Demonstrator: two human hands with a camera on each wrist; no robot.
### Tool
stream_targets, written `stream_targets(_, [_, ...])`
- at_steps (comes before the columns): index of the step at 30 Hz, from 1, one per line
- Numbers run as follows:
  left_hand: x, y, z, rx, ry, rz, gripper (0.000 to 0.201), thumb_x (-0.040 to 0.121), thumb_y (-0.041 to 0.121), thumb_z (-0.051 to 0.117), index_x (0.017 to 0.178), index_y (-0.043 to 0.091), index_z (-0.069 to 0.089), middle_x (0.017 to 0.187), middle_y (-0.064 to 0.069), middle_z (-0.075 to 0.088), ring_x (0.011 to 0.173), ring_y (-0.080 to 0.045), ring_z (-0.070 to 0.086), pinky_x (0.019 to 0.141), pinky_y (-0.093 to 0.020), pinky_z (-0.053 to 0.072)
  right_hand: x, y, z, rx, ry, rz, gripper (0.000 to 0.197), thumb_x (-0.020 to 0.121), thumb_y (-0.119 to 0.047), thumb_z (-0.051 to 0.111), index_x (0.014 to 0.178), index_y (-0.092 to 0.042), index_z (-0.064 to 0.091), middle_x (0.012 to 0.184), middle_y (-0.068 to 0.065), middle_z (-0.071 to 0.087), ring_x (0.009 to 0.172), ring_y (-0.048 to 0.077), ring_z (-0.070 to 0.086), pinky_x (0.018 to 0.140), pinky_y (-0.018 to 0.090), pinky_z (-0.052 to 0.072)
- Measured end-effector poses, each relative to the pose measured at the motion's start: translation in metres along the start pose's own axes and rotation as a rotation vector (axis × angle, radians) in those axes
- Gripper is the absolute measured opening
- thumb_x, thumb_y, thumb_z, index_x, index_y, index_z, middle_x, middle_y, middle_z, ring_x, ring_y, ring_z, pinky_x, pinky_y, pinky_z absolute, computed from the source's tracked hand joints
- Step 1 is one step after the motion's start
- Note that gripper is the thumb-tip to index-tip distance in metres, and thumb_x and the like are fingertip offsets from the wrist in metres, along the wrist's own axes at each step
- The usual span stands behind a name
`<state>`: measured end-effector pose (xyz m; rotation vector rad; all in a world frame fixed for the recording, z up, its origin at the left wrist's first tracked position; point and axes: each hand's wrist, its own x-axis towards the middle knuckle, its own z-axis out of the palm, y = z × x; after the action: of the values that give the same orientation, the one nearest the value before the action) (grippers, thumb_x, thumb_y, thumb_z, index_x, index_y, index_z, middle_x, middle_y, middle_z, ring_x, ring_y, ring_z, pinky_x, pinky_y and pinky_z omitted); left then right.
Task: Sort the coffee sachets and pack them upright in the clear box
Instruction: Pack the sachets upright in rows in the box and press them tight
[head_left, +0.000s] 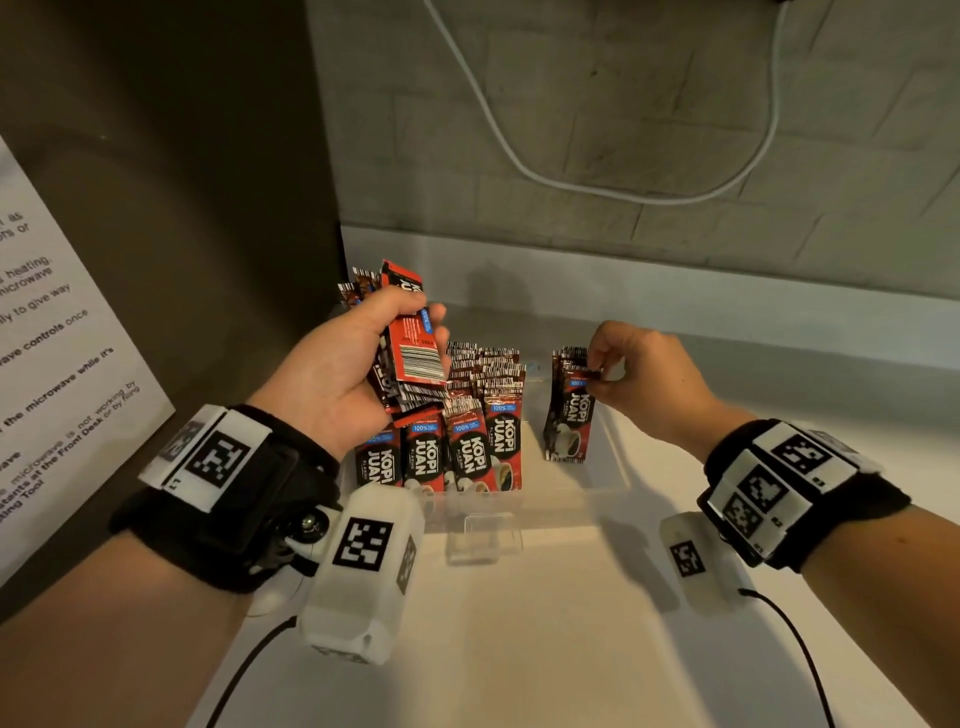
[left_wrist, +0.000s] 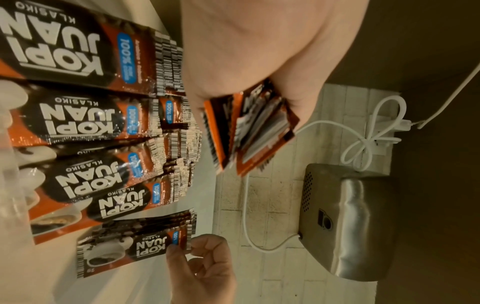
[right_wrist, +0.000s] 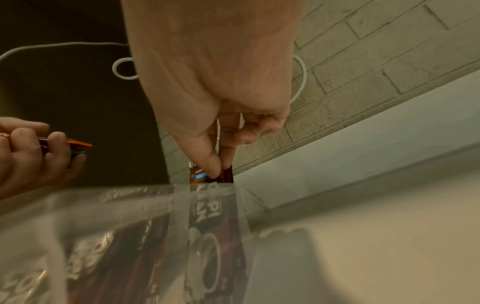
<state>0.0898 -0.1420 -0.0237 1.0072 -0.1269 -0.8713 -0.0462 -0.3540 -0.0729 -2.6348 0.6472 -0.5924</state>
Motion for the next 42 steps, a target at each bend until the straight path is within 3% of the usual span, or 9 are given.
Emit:
stream_targets(10, [-0.002,-0.010,0.003,0.033,-0.032,-0.063,0.022,0.089,0.017,0.062,0.108,0.009,0.060,0.071,-0.003,0.069,0.056,-0.012,0.063,0.052,-0.023,0.055,-0.001,0.000,0.005,-0.039,0.016,0.014,0.022,0.073,-0.006,0.074,0.090,-0.011,0.061,0.083,0.001,0.063,0.078,0.024,0.060,0.069,0.036,0.050])
stream_targets(18, [-0.004,-0.014,0.003,0.028,-0.060,-0.086,0.019,0.092,0.014,0.053,0.107,0.008,0.062,0.089,-0.010,0.074,0.067,-0.019,0.070,0.058,-0.031,0.056,-0.001,-0.011,-0.006,-0.030,0.104,0.099,0.031,0.076,-0.015,0.074,0.103,-0.015,0.058,0.100,0.002,0.052,0.085,0.020,0.053,0.070,0.029,0.041])
stream_targets(22, [-0.006,-0.022,0.006,0.116,-0.101,-0.094,0.019,0.092,0.014,0.055,0.103,0.003,0.067,0.086,-0.012,0.074,0.068,-0.020,0.072,0.054,-0.030,0.057,0.001,-0.037,-0.022,0.236,0.154,0.080,0.019,0.081,-0.018,0.071,0.093,-0.019,0.058,0.092,-0.001,0.057,0.064,0.003,0.044,0.063,0.025,0.034])
stream_targets(25, [-0.009,-0.029,0.011,0.193,-0.123,-0.102,0.017,0.087,0.011,0.062,0.101,0.003,0.068,0.089,-0.018,0.074,0.075,-0.025,0.072,0.073,-0.040,0.059,-0.002,-0.062,-0.028,0.517,0.048,0.088,0.022,0.081,-0.027,0.073,0.095,-0.017,0.059,0.086,0.003,0.060,0.063,0.009,0.048,0.064,0.027,0.039])
stream_targets(28, [-0.011,-0.033,0.017,0.234,-0.146,-0.070,0.021,0.083,0.004,0.066,0.104,0.004,0.067,0.093,-0.017,0.074,0.077,-0.027,0.073,0.070,-0.040,0.060,-0.004,-0.077,-0.029,0.510,-0.077,0.080,0.035,0.076,-0.034,0.076,0.104,-0.021,0.058,0.091,0.009,0.066,0.074,0.022,0.060,0.071,0.039,0.049])
stream_targets(32, [-0.011,-0.034,0.019,0.214,-0.181,-0.032,0.017,0.079,0.011,0.069,0.096,0.007,0.070,0.089,-0.014,0.073,0.075,-0.025,0.072,0.072,-0.039,0.059,-0.003,-0.088,-0.032,0.566,-0.098,0.046,0.009,0.082,-0.010,0.072,0.084,-0.013,0.063,0.083,0.020,0.069,0.060,0.022,0.057,0.055,0.032,0.049])
stream_targets(35, [-0.010,-0.032,0.014,0.175,-0.215,-0.076,0.037,0.073,0.027,0.069,0.102,0.005,0.070,0.095,-0.014,0.071,0.078,-0.024,0.069,0.081,-0.039,0.056,-0.001,-0.086,-0.035,0.819,-0.044,0.052,0.019,0.085,0.009,0.060,0.081,-0.009,0.057,0.071,0.010,0.061,0.042,0.011,0.045,0.041,0.020,0.038])
stream_targets(38, [-0.008,-0.032,0.010,0.173,-0.252,-0.123,0.037,0.075,0.033,0.064,0.101,0.006,0.067,0.094,-0.010,0.074,0.069,-0.019,0.070,0.066,-0.030,0.057,0.003,-0.085,-0.040,1.060,-0.032,0.056,0.024,0.087,0.013,0.050,0.081,-0.010,0.053,0.074,0.011,0.058,0.047,0.013,0.053,0.049,0.024,0.045])
stream_targets(42, [-0.009,-0.032,0.010,0.150,-0.264,-0.099,0.025,0.067,0.016,0.069,0.091,0.006,0.070,0.082,-0.010,0.074,0.057,-0.015,0.067,0.052,-0.024,0.055,0.003,-0.088,-0.042,1.250,-0.076,0.093,0.014,0.087,0.000,0.052,0.078,-0.010,0.052,0.078,0.013,0.059,0.053,0.018,0.055,0.053,0.025,0.048])
